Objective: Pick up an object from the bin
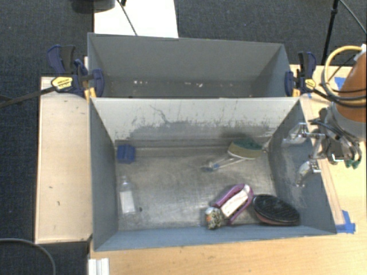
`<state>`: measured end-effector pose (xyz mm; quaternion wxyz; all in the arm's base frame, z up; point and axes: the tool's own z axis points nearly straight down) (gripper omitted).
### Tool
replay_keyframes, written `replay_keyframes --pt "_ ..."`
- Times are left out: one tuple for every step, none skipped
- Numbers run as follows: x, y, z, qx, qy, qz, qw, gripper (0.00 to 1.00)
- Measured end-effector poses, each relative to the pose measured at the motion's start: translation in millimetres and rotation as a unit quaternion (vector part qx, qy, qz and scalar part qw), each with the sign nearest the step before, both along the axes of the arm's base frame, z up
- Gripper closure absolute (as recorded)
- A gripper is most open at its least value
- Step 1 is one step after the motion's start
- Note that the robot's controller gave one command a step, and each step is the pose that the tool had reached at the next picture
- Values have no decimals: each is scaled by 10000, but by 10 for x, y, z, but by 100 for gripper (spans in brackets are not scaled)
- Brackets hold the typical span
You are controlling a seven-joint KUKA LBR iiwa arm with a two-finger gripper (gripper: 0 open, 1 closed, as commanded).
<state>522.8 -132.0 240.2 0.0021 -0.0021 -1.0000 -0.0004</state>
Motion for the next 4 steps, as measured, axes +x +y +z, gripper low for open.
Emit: replay_keyframes --pt "78 128 -1268 4 -8 -1213 9926 0" --pt "-151 588 -1650 -7 -48 87 10000 0" --pt "-132 585 -1637 -12 -76 102 9999 100" --pt "-226 656 -299 -8 -58 2655 9641 100"
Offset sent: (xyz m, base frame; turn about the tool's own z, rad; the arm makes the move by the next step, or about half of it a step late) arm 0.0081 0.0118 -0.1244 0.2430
